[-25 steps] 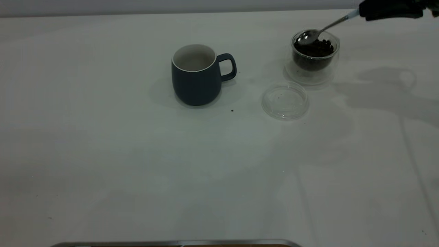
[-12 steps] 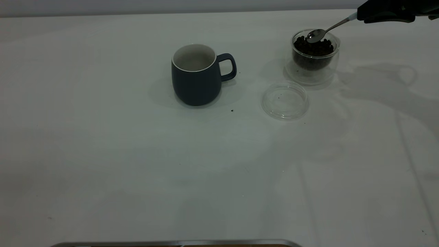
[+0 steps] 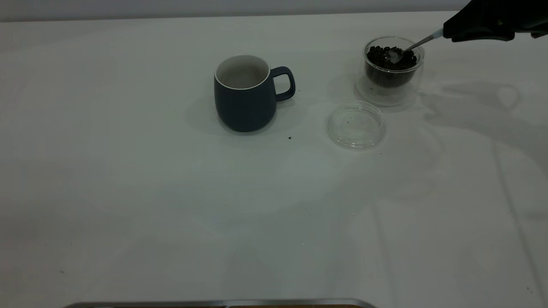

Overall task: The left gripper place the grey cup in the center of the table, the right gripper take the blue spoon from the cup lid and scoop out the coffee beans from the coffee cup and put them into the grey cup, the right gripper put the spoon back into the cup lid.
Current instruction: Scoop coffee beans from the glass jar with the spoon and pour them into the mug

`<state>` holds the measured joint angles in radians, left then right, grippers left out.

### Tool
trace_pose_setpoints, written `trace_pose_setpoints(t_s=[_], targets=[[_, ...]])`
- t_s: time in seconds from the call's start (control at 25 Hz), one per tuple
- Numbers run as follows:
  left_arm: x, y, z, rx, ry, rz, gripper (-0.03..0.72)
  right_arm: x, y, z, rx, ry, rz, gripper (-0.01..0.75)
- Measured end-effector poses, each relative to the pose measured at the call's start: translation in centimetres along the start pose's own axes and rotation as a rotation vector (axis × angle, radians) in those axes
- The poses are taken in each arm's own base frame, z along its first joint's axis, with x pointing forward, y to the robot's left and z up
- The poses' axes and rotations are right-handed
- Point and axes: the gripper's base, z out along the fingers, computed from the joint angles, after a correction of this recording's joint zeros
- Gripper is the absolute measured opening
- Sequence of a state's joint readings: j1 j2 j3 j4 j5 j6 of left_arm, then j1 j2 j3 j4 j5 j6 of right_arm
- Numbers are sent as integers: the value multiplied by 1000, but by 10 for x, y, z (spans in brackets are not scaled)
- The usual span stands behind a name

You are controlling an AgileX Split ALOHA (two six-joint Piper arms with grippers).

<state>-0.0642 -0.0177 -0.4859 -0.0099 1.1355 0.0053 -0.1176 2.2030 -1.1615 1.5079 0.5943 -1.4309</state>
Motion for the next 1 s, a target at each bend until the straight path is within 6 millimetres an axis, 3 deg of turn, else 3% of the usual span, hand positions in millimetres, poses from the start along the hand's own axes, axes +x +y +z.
trace_pose_setpoints(t_s=[0.32, 0.64, 1.0], targets=[[0, 0, 0, 0, 0, 3, 517, 7, -4, 5, -59, 23, 82, 107], [0, 0, 0, 0, 0, 2, 517, 13, -27, -2, -181, 2, 208, 107], [0, 0, 0, 0, 0, 2, 517, 28, -45, 6, -299, -13, 348, 107]])
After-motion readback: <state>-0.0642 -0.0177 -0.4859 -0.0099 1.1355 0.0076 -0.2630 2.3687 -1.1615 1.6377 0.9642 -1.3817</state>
